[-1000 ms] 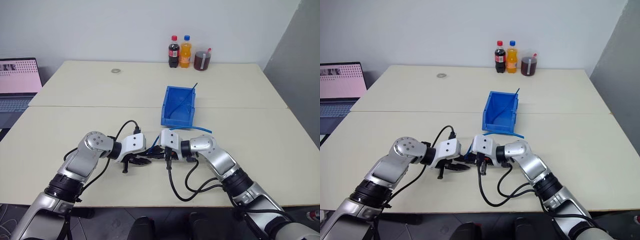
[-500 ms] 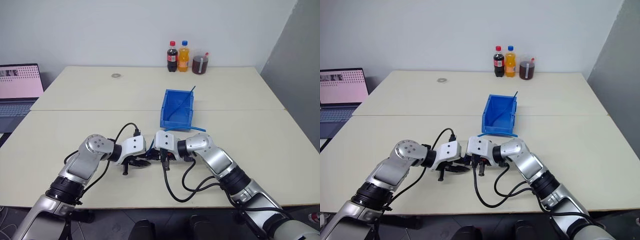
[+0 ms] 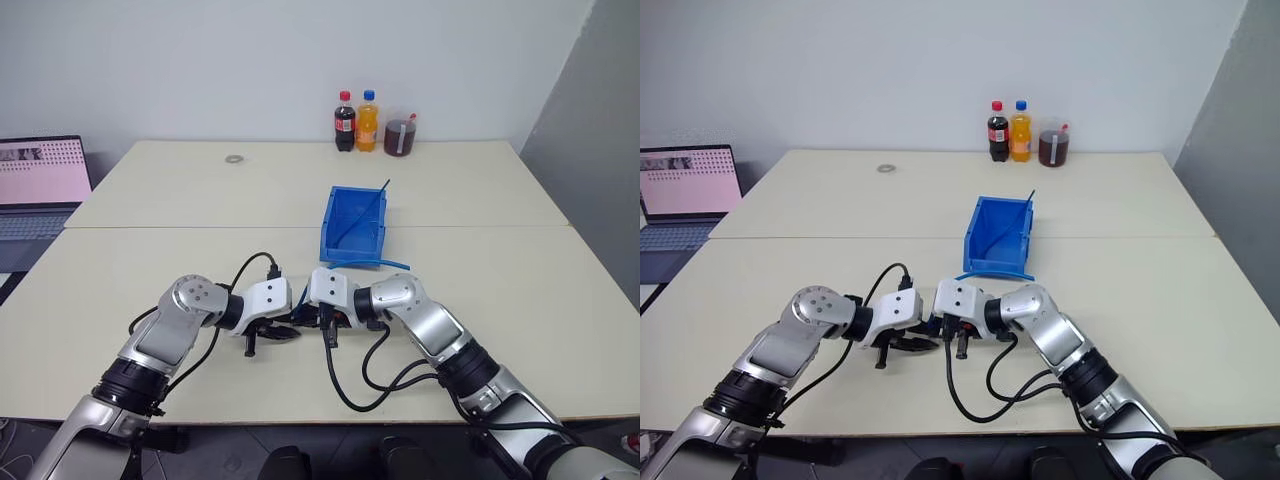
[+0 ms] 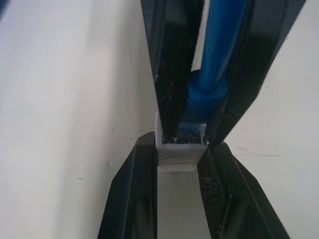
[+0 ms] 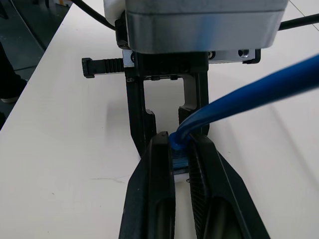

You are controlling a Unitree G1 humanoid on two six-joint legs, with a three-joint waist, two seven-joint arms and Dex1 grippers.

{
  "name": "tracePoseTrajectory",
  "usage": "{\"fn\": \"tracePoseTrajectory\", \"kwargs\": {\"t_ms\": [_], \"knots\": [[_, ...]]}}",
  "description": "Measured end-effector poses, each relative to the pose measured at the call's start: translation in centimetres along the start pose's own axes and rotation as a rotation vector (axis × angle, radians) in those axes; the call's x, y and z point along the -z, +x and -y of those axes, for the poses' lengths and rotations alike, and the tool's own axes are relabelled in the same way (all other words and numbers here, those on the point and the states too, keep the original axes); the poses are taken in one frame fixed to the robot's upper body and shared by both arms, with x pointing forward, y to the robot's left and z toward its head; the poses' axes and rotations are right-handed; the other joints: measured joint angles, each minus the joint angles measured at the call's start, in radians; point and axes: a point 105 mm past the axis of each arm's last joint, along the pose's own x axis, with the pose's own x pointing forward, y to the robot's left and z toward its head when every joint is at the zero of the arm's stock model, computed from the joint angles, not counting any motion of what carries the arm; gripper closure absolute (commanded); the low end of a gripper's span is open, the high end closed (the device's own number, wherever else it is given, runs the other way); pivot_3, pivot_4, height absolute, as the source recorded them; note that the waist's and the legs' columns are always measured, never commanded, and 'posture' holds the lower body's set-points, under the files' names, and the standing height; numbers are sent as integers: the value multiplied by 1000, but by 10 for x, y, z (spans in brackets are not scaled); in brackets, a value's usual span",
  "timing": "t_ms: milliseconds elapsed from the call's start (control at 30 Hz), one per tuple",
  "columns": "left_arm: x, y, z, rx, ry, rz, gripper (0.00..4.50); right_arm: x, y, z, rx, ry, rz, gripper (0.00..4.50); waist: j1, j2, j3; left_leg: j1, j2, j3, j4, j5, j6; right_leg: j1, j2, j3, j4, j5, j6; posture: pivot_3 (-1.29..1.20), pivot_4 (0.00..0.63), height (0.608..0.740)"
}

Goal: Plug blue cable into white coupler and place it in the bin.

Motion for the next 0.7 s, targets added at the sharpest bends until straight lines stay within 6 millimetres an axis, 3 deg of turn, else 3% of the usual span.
{"fn": "tracePoseTrajectory", "kwargs": {"t_ms": [700], "knots": [[6, -3, 1, -7, -25, -11, 3723, -4, 13, -2, -9, -5, -8, 4391, -12, 3, -5, 3, 0, 0, -3, 0, 0, -1, -1, 0, -1, -3, -5, 0, 150, 740]]}}
